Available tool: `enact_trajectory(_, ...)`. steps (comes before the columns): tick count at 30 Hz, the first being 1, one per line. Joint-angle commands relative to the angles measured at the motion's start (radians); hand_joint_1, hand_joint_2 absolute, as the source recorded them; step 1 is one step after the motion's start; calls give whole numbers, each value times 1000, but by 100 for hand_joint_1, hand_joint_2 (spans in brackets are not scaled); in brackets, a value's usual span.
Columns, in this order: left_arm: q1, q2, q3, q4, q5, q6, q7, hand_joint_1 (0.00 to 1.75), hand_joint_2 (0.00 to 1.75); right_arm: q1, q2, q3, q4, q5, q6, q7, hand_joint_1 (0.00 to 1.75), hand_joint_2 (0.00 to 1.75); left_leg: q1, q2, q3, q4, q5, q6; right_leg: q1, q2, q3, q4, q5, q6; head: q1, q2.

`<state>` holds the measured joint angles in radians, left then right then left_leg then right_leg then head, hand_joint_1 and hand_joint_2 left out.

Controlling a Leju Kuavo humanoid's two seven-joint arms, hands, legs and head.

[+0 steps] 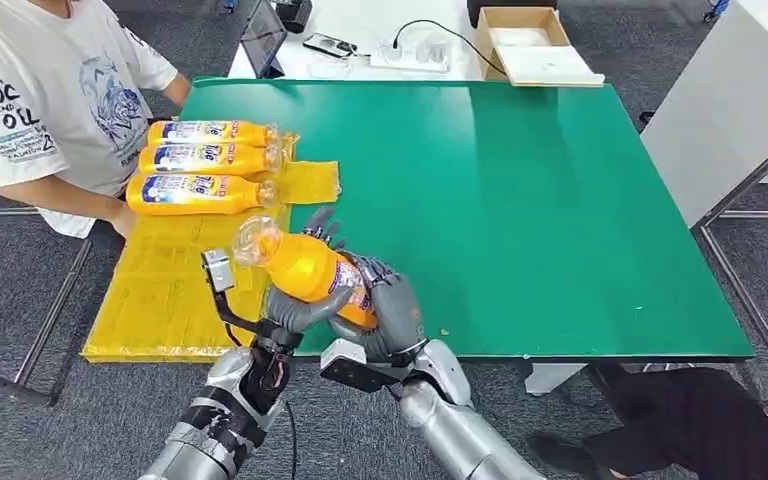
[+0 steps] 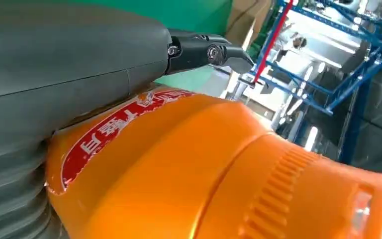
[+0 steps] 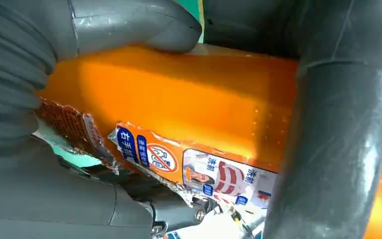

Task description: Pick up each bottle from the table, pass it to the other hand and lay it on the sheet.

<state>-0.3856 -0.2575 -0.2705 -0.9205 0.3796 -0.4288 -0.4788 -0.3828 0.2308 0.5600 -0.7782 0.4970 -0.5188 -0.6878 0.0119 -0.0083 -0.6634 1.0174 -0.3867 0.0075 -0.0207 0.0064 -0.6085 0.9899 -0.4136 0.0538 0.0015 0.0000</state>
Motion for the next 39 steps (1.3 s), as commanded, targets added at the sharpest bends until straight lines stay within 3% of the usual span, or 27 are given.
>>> enact_trajectory(1,-77,-22,-31,-11,12,8,14,14,175,17,20,132,132,4,72,-10,175,175,1,-2,2,1,-1,0,2,-3,4,-1,-2,-2,0,0)
enact_trajectory(2,-75,-24,-30,-14,12,14,14,155,175,17,20,130,131,3,73,-10,175,175,2,-3,5,1,-3,0,2,-4,7,0,-3,-3,0,0)
enact_trajectory(3,-72,-28,-31,-22,18,12,15,175,175,15,23,127,130,5,76,-10,175,175,1,-3,3,1,-2,0,2,-4,5,0,-3,-2,0,0)
enact_trajectory(15,-53,-27,-41,-80,0,40,0,175,175,-22,41,61,142,33,38,33,175,175,2,-4,6,2,-4,0,3,-6,8,0,-5,-4,0,0)
enact_trajectory(16,-51,-27,-40,-85,-5,48,1,175,175,-30,44,52,145,38,36,47,49,175,2,-3,5,2,-3,0,2,-5,7,1,-4,-3,0,0)
enact_trajectory(17,-49,-28,-38,-92,-9,58,0,175,175,-39,47,43,150,45,30,65,0,175,1,-3,5,2,-3,0,2,-5,7,1,-4,-3,0,0)
enact_trajectory(18,-48,-26,-38,-101,-30,82,-10,175,175,-45,54,25,155,41,24,81,0,0,1,-3,2,1,-2,0,1,-4,4,1,-2,-2,0,0)
enact_trajectory(21,-48,-24,-29,-130,-135,233,-58,175,175,-62,60,-5,137,20,44,95,0,0,1,-2,2,1,-2,0,1,-3,3,1,-2,-2,0,0)
enact_trajectory(26,-55,-17,-29,-134,-175,286,-77,175,175,-53,54,-16,101,7,67,98,0,0,1,-3,7,2,-4,0,2,-5,9,1,-4,-4,1,0)
enact_trajectory(27,-70,-18,-13,-116,-254,432,-86,175,175,-34,52,-43,49,-34,82,75,0,0,2,-3,5,1,-3,0,2,-4,7,0,-3,-3,0,0)
enact_trajectory(28,-76,-14,-10,-116,-252,429,-86,175,175,-38,50,-43,45,-34,84,75,0,0,2,-2,10,2,-5,0,3,-4,12,0,-5,-5,0,0)
enact_trajectory(30,-134,0,50,-38,-396,689,-167,175,175,-9,34,-57,-73,-67,107,74,0,0,1,-4,5,1,-3,0,2,-5,8,0,-4,-3,0,0)
enact_trajectory(32,-159,13,75,-1,-405,697,-179,175,175,-4,32,-57,-106,-71,111,81,0,0,2,-4,7,2,-3,0,2,-5,9,1,-4,-4,1,0)
enact_trajectory(34,-202,23,135,74,-459,829,-216,175,175,13,35,-68,-163,-99,95,55,0,0,1,-1,0,0,0,0,1,-2,1,0,0,-2,1,0)
enact_trajectory(36,-243,49,177,152,-515,929,-219,175,175,32,39,-79,-211,-135,74,33,0,0,1,2,3,0,-1,0,2,1,3,0,-1,-3,1,0)
enact_trajectory(39,-259,74,204,201,-545,984,-219,175,175,52,35,-80,-253,-164,59,25,0,0,1,-2,4,0,-1,0,2,-2,5,0,-1,-2,2,0)
